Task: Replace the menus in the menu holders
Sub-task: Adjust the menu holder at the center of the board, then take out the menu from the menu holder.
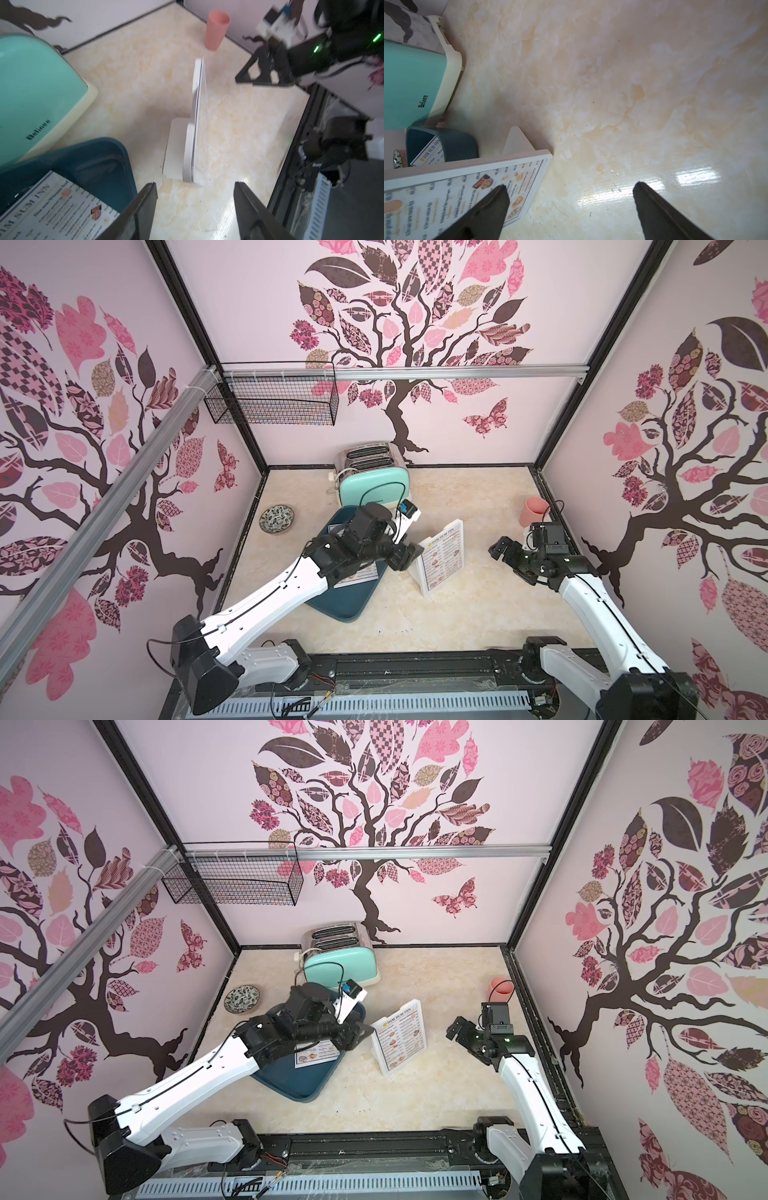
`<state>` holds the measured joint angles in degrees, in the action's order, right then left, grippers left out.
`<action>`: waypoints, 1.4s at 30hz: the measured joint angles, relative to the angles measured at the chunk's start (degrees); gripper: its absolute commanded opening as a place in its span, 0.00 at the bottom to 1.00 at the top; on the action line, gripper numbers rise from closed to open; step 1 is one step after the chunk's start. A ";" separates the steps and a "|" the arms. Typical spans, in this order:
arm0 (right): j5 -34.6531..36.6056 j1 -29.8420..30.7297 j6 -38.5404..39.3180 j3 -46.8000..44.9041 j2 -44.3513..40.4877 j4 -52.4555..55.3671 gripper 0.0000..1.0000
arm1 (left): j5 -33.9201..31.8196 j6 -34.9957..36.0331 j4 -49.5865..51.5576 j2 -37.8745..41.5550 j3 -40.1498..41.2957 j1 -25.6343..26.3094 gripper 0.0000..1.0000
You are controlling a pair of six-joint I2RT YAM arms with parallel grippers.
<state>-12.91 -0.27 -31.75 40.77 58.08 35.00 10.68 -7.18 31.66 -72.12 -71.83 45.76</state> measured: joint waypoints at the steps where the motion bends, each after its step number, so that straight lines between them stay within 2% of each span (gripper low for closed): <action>1: -0.26 0.02 0.07 0.00 0.79 0.59 1.00 | 0.87 -1.14 0.44 -0.74 -2.84 -0.68 0.64; 3: -0.42 0.35 0.13 0.09 2.49 2.16 1.00 | 2.73 -3.67 2.14 -4.15 -10.60 -1.66 0.63; 6: -0.31 1.73 0.00 0.11 3.96 4.17 0.99 | 4.22 -5.86 3.87 -9.31 -17.18 -1.44 0.63; 12: -0.09 9.46 -3.69 0.70 8.61 3.69 0.99 | 5.01 -7.93 8.41 -18.47 -19.58 -0.61 0.62; 16: -1.73 11.91 -6.69 1.62 12.63 0.76 1.00 | 3.89 -7.54 11.78 -23.67 -22.80 0.00 0.61; 27: -3.45 12.31 -8.61 8.52 20.55 -6.14 1.00 | 1.57 -6.97 13.75 -24.92 -24.52 0.09 0.60; 32: -4.09 12.44 -8.52 11.39 23.26 -7.82 1.00 | 1.55 -7.23 13.79 -25.09 -24.52 0.09 0.56; 37: -2.73 12.55 -8.28 11.80 22.14 -7.32 1.00 | 2.10 -9.49 14.82 -28.39 -27.54 0.09 0.49; 42: -0.11 12.52 -8.24 9.92 15.98 -5.68 1.00 | 2.51 -12.26 16.26 -31.32 -29.05 0.09 0.46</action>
<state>-13.02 12.25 -39.99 50.70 74.06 29.32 13.19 -19.44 47.92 -103.44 -100.88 45.84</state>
